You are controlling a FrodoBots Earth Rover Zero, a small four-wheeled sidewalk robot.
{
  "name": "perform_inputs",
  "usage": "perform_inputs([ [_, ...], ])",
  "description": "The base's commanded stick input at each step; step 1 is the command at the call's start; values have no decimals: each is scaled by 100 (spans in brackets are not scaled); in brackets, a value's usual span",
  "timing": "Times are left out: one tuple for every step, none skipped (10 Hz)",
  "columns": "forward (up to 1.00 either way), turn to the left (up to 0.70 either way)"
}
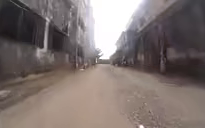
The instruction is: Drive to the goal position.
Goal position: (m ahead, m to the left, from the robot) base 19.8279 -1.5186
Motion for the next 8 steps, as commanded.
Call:
perform_inputs([
  [100, 0],
  [100, 0],
  [100, 0],
  [100, 0],
  [100, 0],
  [100, -23],
  [100, -8],
  [100, 0],
])
